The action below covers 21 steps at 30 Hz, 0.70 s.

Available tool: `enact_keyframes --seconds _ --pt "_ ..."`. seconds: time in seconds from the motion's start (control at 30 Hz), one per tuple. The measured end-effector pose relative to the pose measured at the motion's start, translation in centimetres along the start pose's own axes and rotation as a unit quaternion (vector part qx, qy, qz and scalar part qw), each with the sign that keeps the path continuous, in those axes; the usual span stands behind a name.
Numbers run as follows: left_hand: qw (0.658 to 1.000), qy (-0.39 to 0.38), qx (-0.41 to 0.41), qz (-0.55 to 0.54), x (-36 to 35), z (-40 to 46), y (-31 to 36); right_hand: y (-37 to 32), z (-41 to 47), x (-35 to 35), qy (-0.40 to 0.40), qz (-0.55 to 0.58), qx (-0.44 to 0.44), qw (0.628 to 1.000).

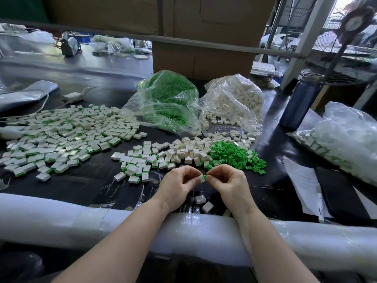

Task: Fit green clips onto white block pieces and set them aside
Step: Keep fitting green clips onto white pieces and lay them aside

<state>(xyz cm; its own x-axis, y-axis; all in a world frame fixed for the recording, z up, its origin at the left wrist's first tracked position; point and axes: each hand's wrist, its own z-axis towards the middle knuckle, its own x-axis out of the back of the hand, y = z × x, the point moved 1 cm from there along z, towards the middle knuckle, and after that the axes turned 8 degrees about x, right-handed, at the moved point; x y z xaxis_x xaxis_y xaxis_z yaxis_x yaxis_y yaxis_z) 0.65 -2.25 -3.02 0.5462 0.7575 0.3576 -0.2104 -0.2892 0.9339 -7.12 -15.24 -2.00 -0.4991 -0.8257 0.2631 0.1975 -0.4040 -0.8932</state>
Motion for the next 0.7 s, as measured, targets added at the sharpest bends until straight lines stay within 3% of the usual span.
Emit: enact_keyframes --seconds 0.33,0.7 --pt "0.999 0.003 0.003 -0.05 0.18 0.0 0.22 0.0 -0.05 -0.09 -0.028 0.022 -0.033 0.999" --pt "0.999 -0.012 0.003 -0.03 0.13 -0.41 0.66 -0.07 -0.11 -0.01 -0.045 0.041 -0.051 0.997"
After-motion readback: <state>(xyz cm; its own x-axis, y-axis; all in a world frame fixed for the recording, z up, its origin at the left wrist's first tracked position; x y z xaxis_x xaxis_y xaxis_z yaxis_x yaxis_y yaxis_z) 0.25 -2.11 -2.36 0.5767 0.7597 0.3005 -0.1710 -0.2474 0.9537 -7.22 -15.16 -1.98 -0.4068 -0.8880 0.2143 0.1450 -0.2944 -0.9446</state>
